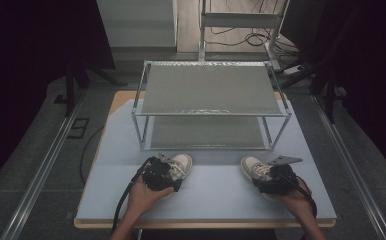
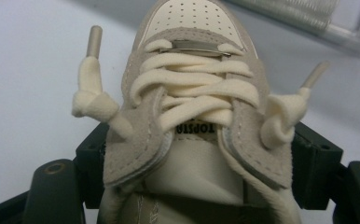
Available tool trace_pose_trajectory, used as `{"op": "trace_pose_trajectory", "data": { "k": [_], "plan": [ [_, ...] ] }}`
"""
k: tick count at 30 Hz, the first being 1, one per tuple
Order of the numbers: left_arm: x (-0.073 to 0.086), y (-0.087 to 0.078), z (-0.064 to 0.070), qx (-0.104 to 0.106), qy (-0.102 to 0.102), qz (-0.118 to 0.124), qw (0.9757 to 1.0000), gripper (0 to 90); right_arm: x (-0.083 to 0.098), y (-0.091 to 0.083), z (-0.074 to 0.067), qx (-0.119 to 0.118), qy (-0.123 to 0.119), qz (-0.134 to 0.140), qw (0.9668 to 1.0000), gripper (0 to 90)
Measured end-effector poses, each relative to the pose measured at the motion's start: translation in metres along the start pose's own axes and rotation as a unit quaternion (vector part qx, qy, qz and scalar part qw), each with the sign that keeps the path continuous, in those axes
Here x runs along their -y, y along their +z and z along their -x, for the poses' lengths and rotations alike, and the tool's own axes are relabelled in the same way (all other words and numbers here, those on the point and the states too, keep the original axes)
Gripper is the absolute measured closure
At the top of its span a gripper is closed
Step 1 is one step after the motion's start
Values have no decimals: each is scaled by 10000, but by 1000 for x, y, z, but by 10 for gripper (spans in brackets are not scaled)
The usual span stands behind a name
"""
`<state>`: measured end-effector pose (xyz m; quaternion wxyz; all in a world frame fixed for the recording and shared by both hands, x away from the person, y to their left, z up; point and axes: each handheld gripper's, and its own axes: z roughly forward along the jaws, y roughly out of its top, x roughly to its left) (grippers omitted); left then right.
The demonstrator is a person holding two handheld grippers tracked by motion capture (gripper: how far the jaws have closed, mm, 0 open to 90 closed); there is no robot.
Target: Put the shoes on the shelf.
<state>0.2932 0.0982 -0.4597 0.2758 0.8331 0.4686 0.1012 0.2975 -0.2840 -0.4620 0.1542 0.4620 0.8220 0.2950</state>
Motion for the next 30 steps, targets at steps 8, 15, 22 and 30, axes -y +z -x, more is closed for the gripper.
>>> {"op": "trace_pose_trajectory", "data": {
  "k": [8,15,22,30],
  "plan": [
    [-13,1,-1,93,44,46,9999,250,-12,-1,1,-54,22,107,9999,253],
    [-29,4,1,137,143,36,9998,249,-26,2,2,-105,38,172,9998,254],
    [-44,10,3,109,138,54,9998,249,-42,7,1,-111,70,196,9997,254],
    [-61,17,8,82,124,104,9998,249,-59,17,0,-64,70,211,9997,255]
  ]
}}
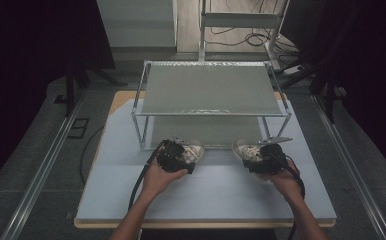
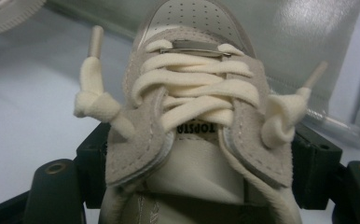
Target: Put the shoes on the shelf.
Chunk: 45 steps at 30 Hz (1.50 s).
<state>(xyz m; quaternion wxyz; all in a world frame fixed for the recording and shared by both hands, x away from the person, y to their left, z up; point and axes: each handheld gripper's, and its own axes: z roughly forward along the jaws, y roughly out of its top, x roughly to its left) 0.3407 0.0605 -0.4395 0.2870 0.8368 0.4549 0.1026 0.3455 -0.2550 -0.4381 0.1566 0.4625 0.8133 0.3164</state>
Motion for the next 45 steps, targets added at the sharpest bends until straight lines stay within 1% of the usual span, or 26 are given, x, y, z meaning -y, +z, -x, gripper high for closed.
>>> {"op": "trace_pose_trajectory", "data": {
  "k": [5,8,10,13,14,16,18,22,29,30,31,35,36,38,40,41,45],
  "plan": [
    [-9,6,2,-49,37,-39,10000,249,-8,7,-2,-16,33,-12,10000,255],
    [-13,11,2,-70,33,-61,10000,249,-13,12,-3,5,4,-54,10000,255],
    [-17,13,1,-105,59,-113,9999,249,-16,13,-4,-5,26,-56,10000,256],
    [-20,16,0,-98,-6,-72,9999,249,-21,16,-6,19,5,-46,10000,256],
    [-21,17,0,-73,10,-67,10000,248,-23,18,-7,17,-3,-46,10000,255],
    [-23,19,-1,-78,-4,-77,9999,248,-27,21,-9,28,-23,-57,10000,255],
    [-25,23,-3,-89,-60,-94,9999,248,-30,24,-10,18,-8,-55,10000,256],
    [-27,27,-6,-157,-109,-127,9997,248,-36,31,-13,48,-58,-81,9999,255],
    [-35,29,-7,-260,-149,-106,9995,248,-44,42,-16,93,-41,-140,9998,255],
    [-36,30,-6,-274,-186,-110,9994,247,-45,43,-16,92,-19,-140,9999,255],
    [-38,31,-9,-272,0,-129,9995,247,-46,45,-16,105,-16,-134,9999,255],
    [-42,35,-9,-295,-19,-141,9995,247,-50,50,-16,104,28,-156,9998,255],
    [-43,37,-11,-297,75,-153,9994,247,-50,52,-17,110,41,-154,9998,255],
    [-44,41,-11,-326,34,-157,9993,247,-52,55,-17,107,68,-155,9998,255],
    [-44,43,-11,-328,13,-162,9993,247,-52,57,-16,119,28,-137,9998,255],
    [-45,46,-12,-354,-41,-168,9992,247,-53,61,-16,130,6,-144,9998,255],
    [-47,52,-14,-382,-93,-222,9990,246,-54,67,-16,150,44,-149,9998,255]
  ]
}}
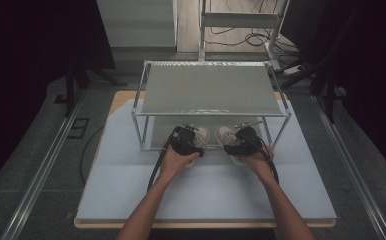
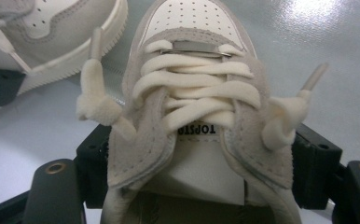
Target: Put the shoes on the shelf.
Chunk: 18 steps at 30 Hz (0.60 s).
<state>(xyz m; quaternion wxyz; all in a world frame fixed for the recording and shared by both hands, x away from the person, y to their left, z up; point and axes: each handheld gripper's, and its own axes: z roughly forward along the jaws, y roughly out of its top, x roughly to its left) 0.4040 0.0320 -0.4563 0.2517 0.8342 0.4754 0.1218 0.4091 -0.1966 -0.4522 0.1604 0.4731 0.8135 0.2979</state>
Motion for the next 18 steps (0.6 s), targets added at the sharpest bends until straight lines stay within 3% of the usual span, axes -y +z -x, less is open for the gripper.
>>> {"op": "trace_pose_trajectory", "data": {
  "k": [8,9,14,15,18],
  "plan": [
    [-5,7,0,-36,-130,-14,9999,246,-3,11,-2,12,74,-24,10000,253],
    [-6,8,1,-39,-182,-2,9998,246,-4,13,0,78,-45,55,9999,254],
    [-9,13,5,-95,-231,17,9997,244,-6,17,-4,102,209,-25,9997,256],
    [-9,14,5,-113,-218,19,9997,243,-6,19,-1,118,-8,98,9999,256],
    [-9,14,6,-122,-260,24,9996,241,-6,19,-6,153,156,12,9998,254]
  ]
}}
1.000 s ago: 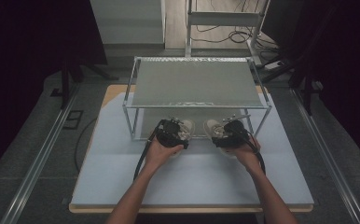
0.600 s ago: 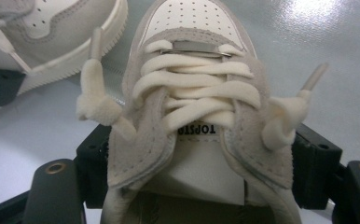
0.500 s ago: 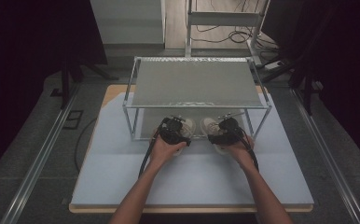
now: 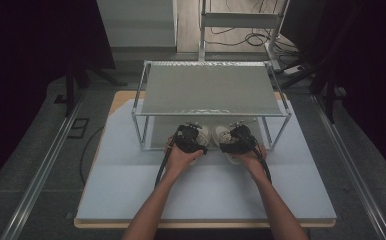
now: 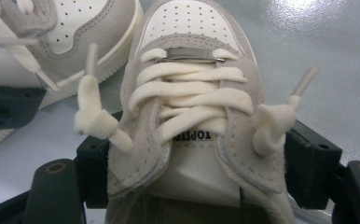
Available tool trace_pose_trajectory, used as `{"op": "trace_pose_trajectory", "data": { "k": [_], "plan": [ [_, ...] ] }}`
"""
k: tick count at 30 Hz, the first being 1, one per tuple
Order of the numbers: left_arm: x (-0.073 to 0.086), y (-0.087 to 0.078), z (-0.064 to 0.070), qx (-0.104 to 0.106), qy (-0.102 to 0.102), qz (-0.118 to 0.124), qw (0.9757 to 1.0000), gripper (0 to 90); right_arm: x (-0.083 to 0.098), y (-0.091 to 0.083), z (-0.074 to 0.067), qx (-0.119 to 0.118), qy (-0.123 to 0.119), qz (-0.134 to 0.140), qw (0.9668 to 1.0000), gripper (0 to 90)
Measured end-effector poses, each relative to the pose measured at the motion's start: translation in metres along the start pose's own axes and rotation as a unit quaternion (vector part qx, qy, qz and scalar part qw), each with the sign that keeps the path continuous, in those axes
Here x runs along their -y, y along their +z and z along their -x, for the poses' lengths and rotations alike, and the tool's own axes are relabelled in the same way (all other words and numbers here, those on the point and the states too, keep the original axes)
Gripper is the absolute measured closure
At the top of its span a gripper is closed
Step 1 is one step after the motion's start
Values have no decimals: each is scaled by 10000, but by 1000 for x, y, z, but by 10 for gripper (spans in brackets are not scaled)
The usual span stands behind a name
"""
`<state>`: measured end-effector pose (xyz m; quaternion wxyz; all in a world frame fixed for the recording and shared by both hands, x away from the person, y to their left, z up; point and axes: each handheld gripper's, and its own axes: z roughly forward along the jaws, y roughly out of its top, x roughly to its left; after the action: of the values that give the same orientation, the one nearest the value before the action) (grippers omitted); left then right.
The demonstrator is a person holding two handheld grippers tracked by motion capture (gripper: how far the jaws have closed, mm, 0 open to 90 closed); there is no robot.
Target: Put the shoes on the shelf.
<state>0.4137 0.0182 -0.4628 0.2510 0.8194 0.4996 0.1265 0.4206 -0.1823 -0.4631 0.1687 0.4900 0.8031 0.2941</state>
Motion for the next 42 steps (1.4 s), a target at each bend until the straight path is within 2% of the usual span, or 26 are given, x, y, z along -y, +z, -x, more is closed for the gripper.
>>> {"op": "trace_pose_trajectory", "data": {
  "k": [1,5,9,13,14,16,19,23,27,28,29,33,34,42],
  "plan": [
    [0,0,0,-9,-3,6,10000,240,0,0,-1,14,86,-32,10000,254],
    [2,-2,0,42,-4,52,10000,208,1,-2,-1,-16,56,33,10000,248],
    [6,-14,-3,147,-27,438,9989,195,1,-12,-1,20,140,175,9997,234],
    [14,-29,-6,234,11,657,9976,190,5,-26,1,-9,92,334,9994,226],
    [17,-32,-7,262,-18,729,9970,190,7,-31,2,0,127,389,9992,228],
    [24,-39,-4,307,-306,832,9956,193,11,-39,4,-48,159,513,9985,232],
    [33,-51,-10,339,-269,1019,9939,200,19,-52,7,-140,155,683,9975,248],
    [46,-67,-17,387,-345,1244,9909,221,33,-71,15,-240,226,946,9950,297],
    [59,-77,-26,382,-337,1351,9895,313,46,-85,27,-208,291,1093,9934,407],
    [62,-78,-27,335,-328,1368,9895,400,49,-86,30,-174,310,1091,9934,439],
    [64,-78,-30,288,-325,1377,9895,400,51,-86,34,-159,331,1072,9936,480],
    [73,-73,-39,171,-376,1385,9895,582,60,-82,44,-143,348,967,9946,610],
    [75,-71,-42,174,-407,1381,9894,655,64,-78,47,-132,332,895,9953,671],
    [83,-51,-51,475,-475,1014,9926,789,70,-64,52,-166,318,719,9968,794]
  ]
}}
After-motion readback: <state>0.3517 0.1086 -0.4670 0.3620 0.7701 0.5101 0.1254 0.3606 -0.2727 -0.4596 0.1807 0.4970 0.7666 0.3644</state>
